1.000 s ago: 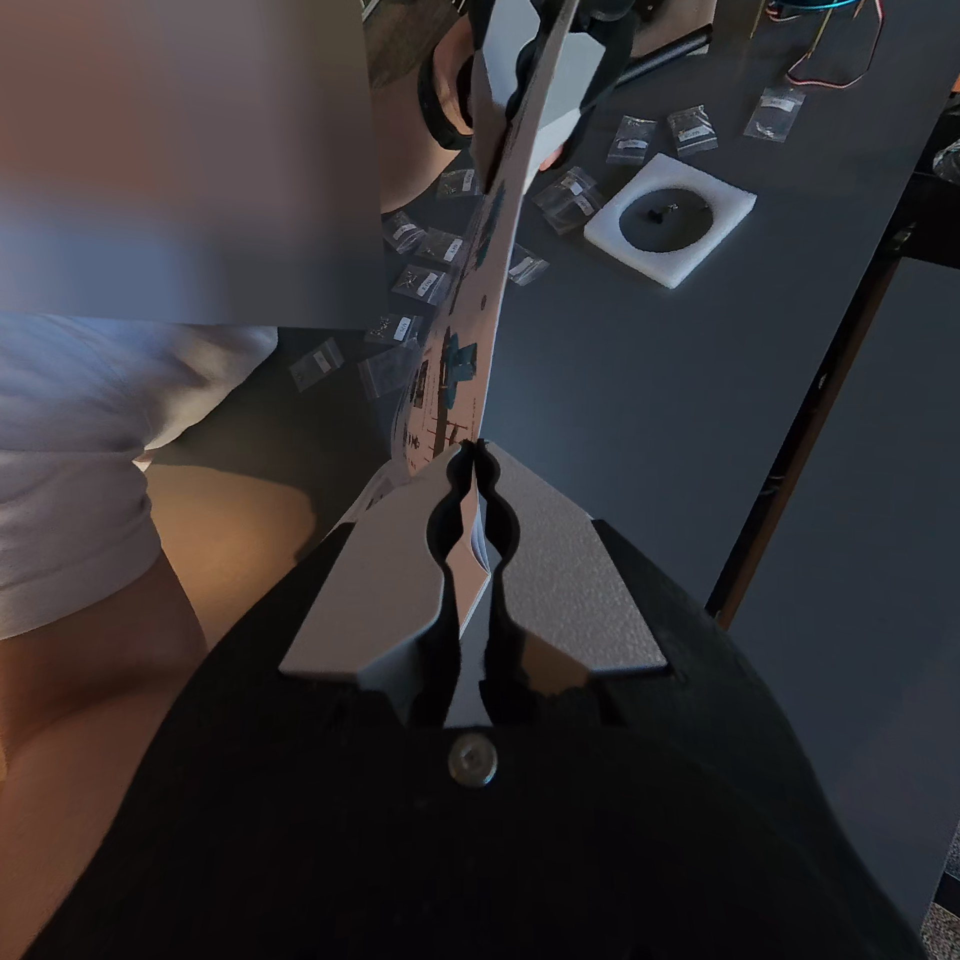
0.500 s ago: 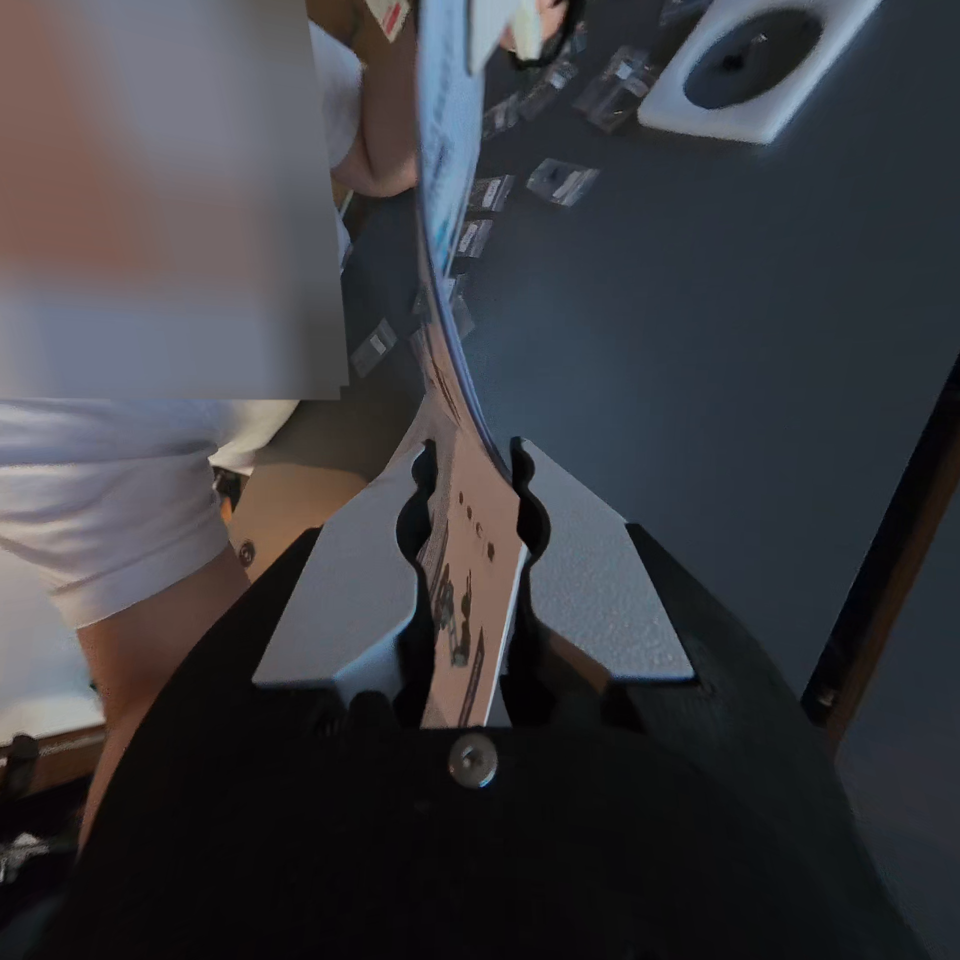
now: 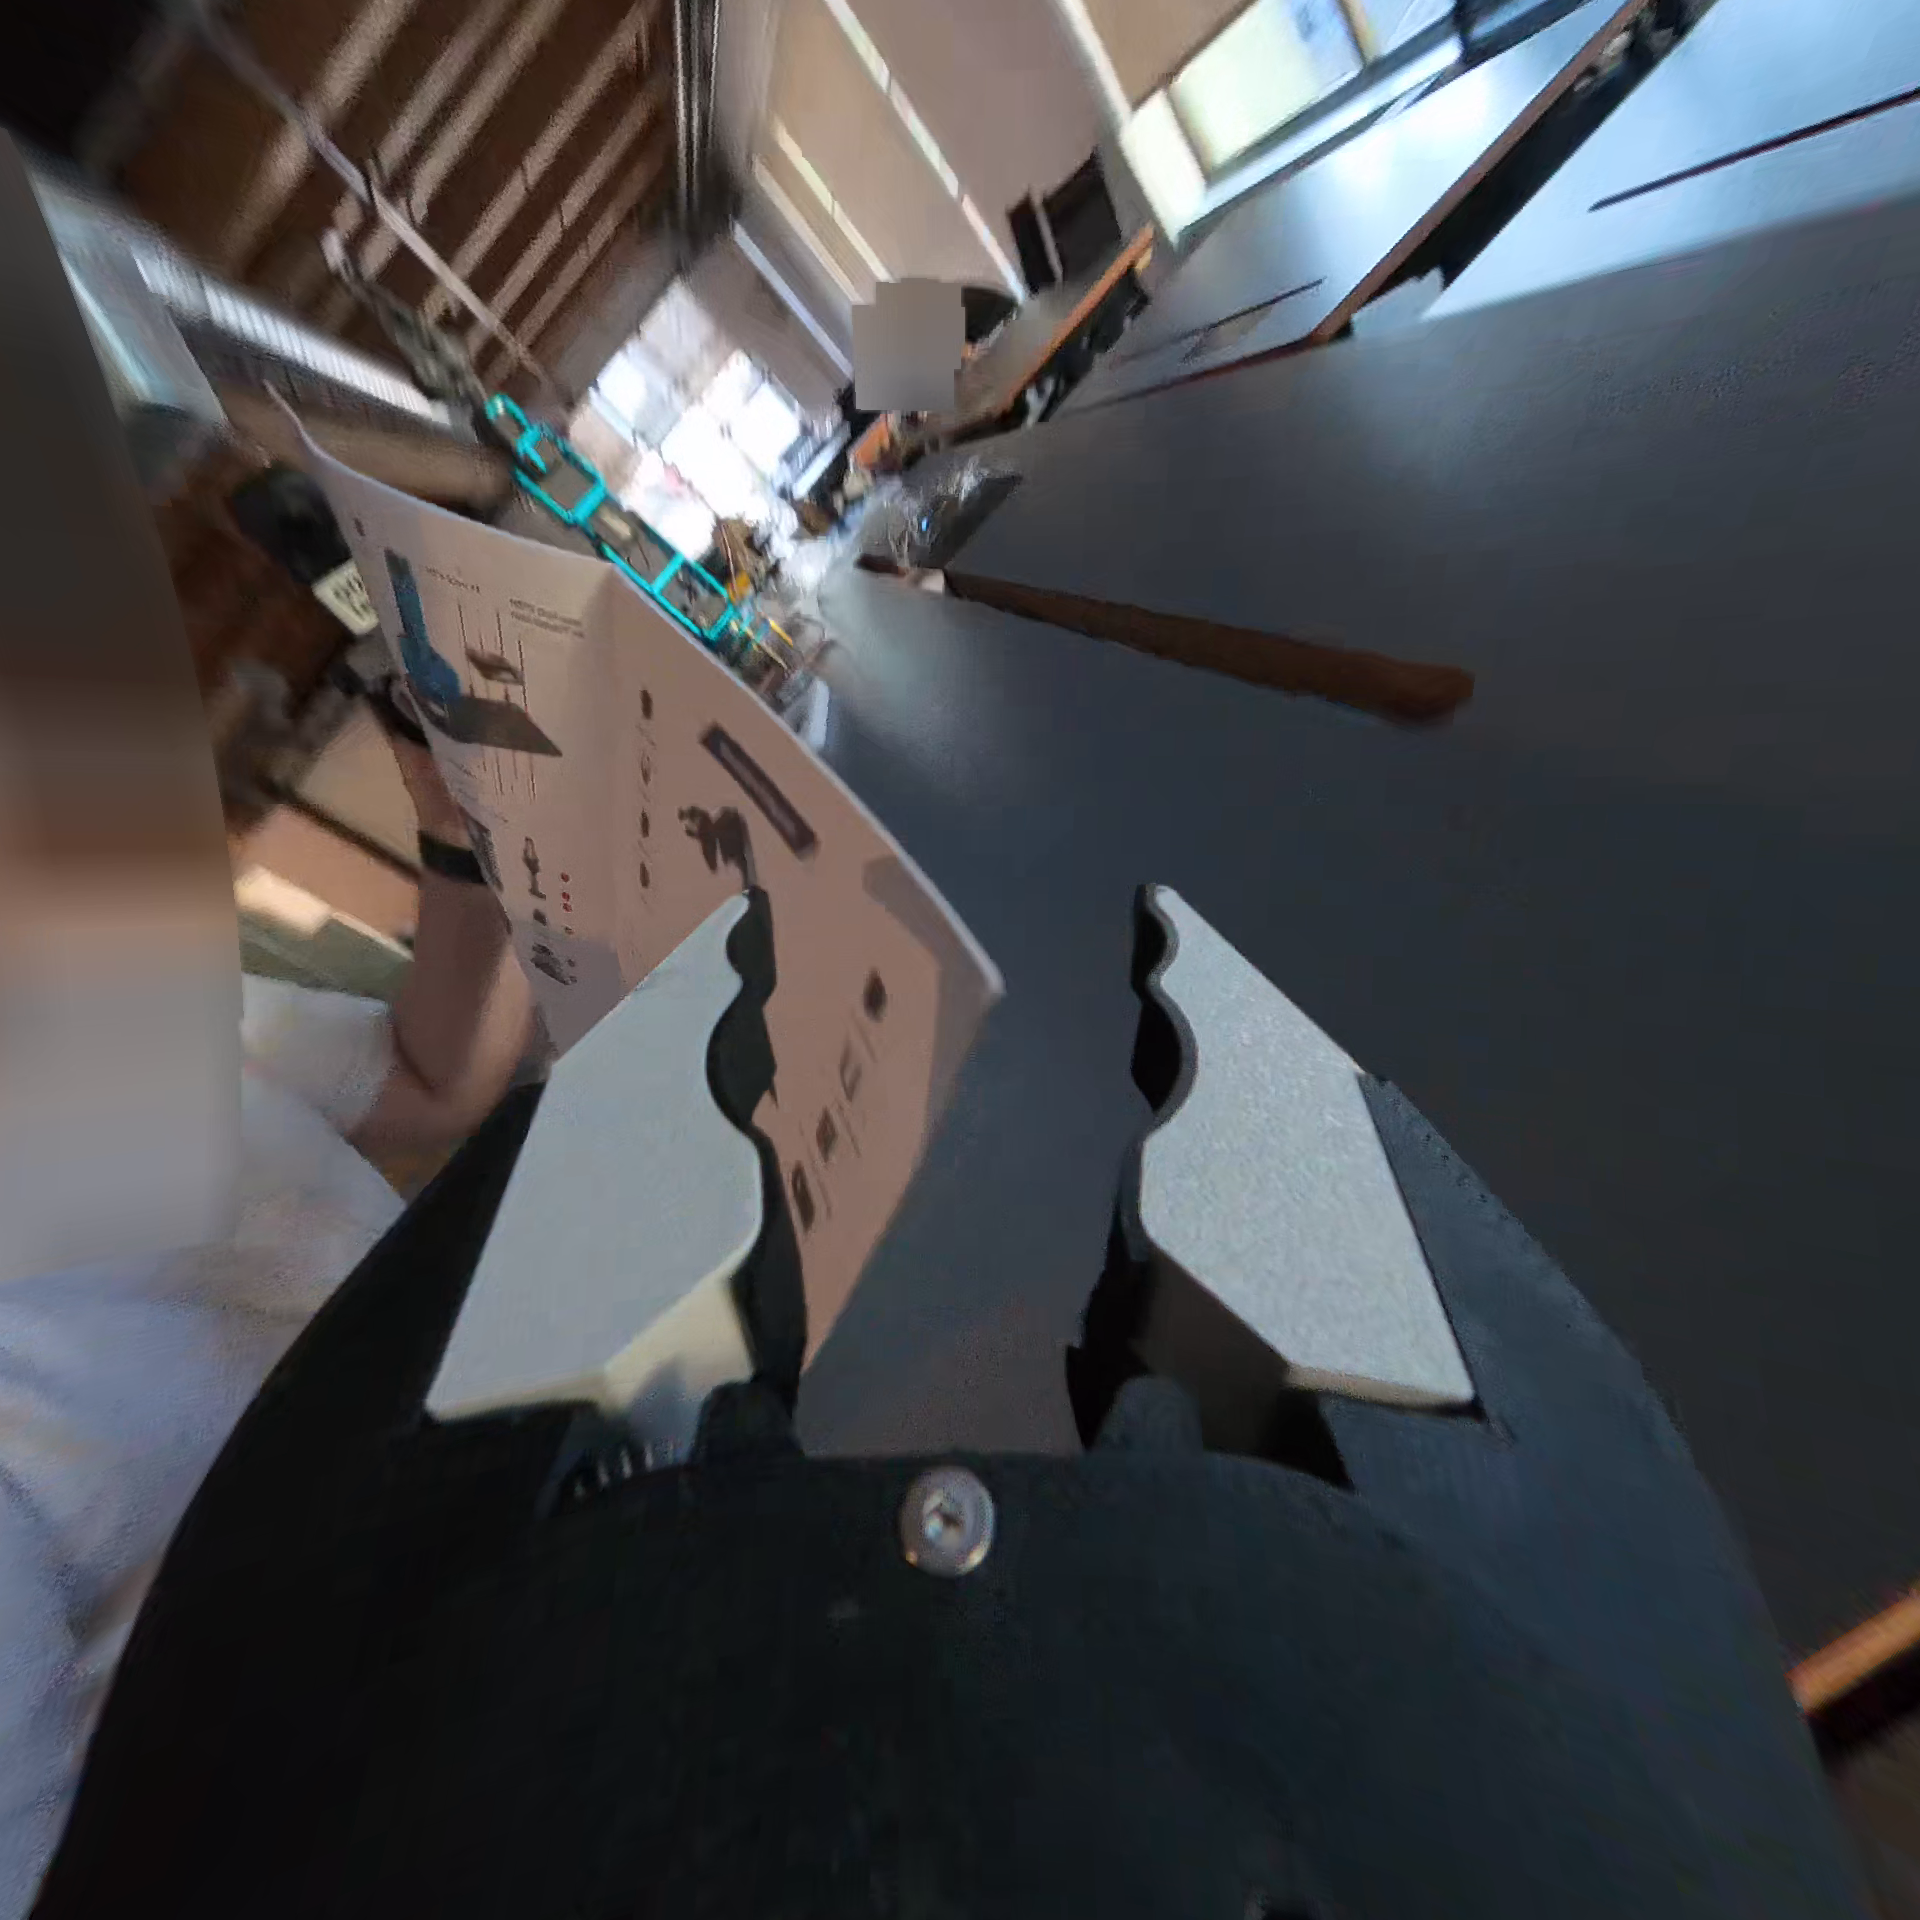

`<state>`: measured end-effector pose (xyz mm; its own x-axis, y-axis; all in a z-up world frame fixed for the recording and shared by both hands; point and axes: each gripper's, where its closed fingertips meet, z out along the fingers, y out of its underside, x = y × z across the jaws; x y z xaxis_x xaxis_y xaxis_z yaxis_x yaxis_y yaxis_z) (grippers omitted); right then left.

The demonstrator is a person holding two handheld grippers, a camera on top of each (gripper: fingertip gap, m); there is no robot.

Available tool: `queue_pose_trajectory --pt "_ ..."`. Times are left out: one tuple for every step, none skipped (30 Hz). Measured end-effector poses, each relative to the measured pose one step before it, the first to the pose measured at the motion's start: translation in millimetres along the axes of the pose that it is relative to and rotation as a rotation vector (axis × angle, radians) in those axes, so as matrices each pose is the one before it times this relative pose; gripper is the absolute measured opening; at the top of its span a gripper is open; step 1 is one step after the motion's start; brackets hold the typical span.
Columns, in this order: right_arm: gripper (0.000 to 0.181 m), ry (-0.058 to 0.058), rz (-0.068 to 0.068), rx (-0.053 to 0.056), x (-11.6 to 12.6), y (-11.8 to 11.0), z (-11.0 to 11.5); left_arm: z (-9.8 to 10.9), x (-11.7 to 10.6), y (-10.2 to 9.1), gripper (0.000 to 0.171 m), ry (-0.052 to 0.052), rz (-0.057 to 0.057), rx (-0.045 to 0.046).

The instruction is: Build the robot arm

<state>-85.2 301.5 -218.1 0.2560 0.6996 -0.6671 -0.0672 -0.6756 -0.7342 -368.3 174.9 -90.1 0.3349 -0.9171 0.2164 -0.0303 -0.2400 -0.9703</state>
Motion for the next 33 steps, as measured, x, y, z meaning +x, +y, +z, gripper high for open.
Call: queue_pose_trajectory --pt "0.071 0.0171 0.0557 0.0082 3.91 15.69 -5.70 0.55 1.72 -0.63 0.000 0.0044 0.0096 0.00183" --pt "0.078 0.0282 0.0486 -0.0414 5.03 17.69 -2.53 0.65 1.01 -0.45 0.000 0.0022 0.0039 0.00210" --pt "0.082 -0.0040 0.0301 -0.0487 -2.08 13.80 -0.08 0.70 0.61 -0.08 0.000 0.0030 -0.0025 0.00241" --pt "0.080 -0.0583 0.0116 -0.0028 -12.12 5.04 0.25 0.88 0.57 0.03 0.000 0.0066 -0.0067 0.00241" --pt "0.074 -0.0568 0.0183 0.0030 -11.52 4.91 0.80 0.90 0.43 -0.07 0.000 0.0075 -0.0086 0.00394" --pt "0.056 -0.0594 0.0129 -0.0167 -10.85 7.74 0.50 1.05 -0.14 0.03 0.000 0.0046 -0.0100 0.00491" --pt "0.033 -0.0559 0.0162 -0.0174 -9.16 8.03 1.40 1.10 -1.07 0.73 0.000 0.0002 -0.0129 0.00327" --pt "0.018 -0.0486 0.0313 -0.0103 -7.94 5.60 2.61 0.82 -1.91 0.92 0.000 -0.0030 -0.0178 0.00208" --pt "0.000 -0.0480 0.0175 -0.0062 -8.61 3.22 2.68 0.64 -2.21 0.39 0.000 -0.0007 -0.0236 0.00521" --pt "0.000 -0.0363 -0.0092 0.0287 -8.74 -3.42 2.65 0.05 -1.75 -0.51 0.000 0.0054 -0.0312 0.01098" --pt "0.000 -0.0451 -0.0053 0.0438 -12.72 -7.80 1.32 -1.12 -0.94 -2.39 0.000 0.0125 -0.0379 0.02087" --pt "0.000 -0.0595 -0.0179 0.0482 -17.31 -11.19 0.14 -2.37 -0.98 -4.05 0.000 0.0114 -0.0407 0.02955" --pt "0.000 -0.0749 -0.0468 0.0551 -21.08 -13.10 -0.52 -2.86 -1.68 -4.21 0.000 0.0044 -0.0376 0.02980" --pt "0.000 -0.0732 -0.0521 0.0397 -20.32 -11.80 -0.85 -2.89 0.80 -5.14 0.000 0.0142 -0.0313 0.03041" --pt "0.000 -0.0449 -0.0424 0.0229 -14.15 -9.19 -1.54 -2.05 4.53 -5.71 0.000 0.0283 -0.0252 0.03088" --pt "0.000 -0.0239 -0.0401 0.0127 -8.94 -5.63 -2.36 -0.55 5.78 -4.10 0.000 0.0267 -0.0149 0.01922" --pt "0.000 -0.0233 -0.0313 0.0106 -6.65 -2.08 -2.66 1.64 4.92 -0.75 0.000 0.0133 -0.0021 0.00117" --pt "0.000 -0.0277 -0.0274 0.0118 -4.59 0.64 -2.23 3.34 3.34 1.03 0.000 -0.0050 0.0041 -0.00590" --pt "0.000 -0.0355 -0.0070 0.0173 -2.88 2.04 -2.84 4.50 2.69 0.80 0.000 -0.0123 0.0028 -0.00485" --pt "0.000 -0.0209 0.0227 0.0029 1.91 4.21 -4.13 5.08 3.83 0.10 0.000 -0.0044 -0.0026 -0.00598" --pt "0.000 0.0001 0.0403 -0.0061 5.45 4.76 -6.05 5.42 4.98 -0.98 0.000 0.0045 -0.0047 -0.00727" --pt "0.000 0.0161 0.0197 0.0098 6.68 1.92 -7.68 5.34 4.97 -1.44 0.000 0.0042 -0.0016 -0.01039" --pt "0.000 0.0144 0.0070 0.0267 5.14 -1.53 -7.90 5.35 4.21 -1.33 0.000 -0.0022 0.0034 -0.01660" --pt "0.000 0.0135 0.0184 0.0215 3.91 -3.27 -5.96 5.33 3.51 -0.80 0.000 -0.0100 0.0098 -0.02031" --pt "0.000 0.0121 0.0047 0.0071 1.41 -3.40 -3.30 4.96 3.08 -0.61 0.000 -0.0134 0.0128 -0.01831" --pt "0.000 0.0224 -0.0240 -0.0028 0.56 -1.37 -2.25 4.58 2.60 -0.34 0.000 -0.0128 0.0097 -0.01507" --pt "0.000 0.0366 -0.0227 -0.0052 1.52 0.09 -3.23 4.08 0.24 0.99 0.000 -0.0207 0.0034 -0.01669" --pt "0.000 0.0554 -0.0018 -0.0061 4.05 1.58 -5.33 3.17 -4.48 2.80 0.000 -0.0410 0.0016 -0.02048" --pt "0.000 0.0727 0.0094 -0.0163 7.02 4.24 -6.76 2.76 -8.73 4.97 0.000 -0.0570 0.0081 -0.02412" --pt "0.000 0.0580 0.0091 -0.0214 5.57 6.25 -6.52 3.20 -9.92 7.60 0.000 -0.0529 0.0095 -0.02965" --pt "0.000 0.0406 0.0216 -0.0077 2.91 5.01 -4.71 4.20 -9.48 9.70 0.000 -0.0367 -0.0034 -0.03109" --pt "0.000 0.0322 0.0124 0.0037 1.34 3.37 -2.71 4.69 -9.58 11.05 0.000 -0.0268 -0.0211 -0.02890" --pt "0.000 0.0351 0.0061 0.0051 0.99 3.61 -1.63 4.21 -10.12 11.64 0.000 -0.0233 -0.0322 -0.02640"
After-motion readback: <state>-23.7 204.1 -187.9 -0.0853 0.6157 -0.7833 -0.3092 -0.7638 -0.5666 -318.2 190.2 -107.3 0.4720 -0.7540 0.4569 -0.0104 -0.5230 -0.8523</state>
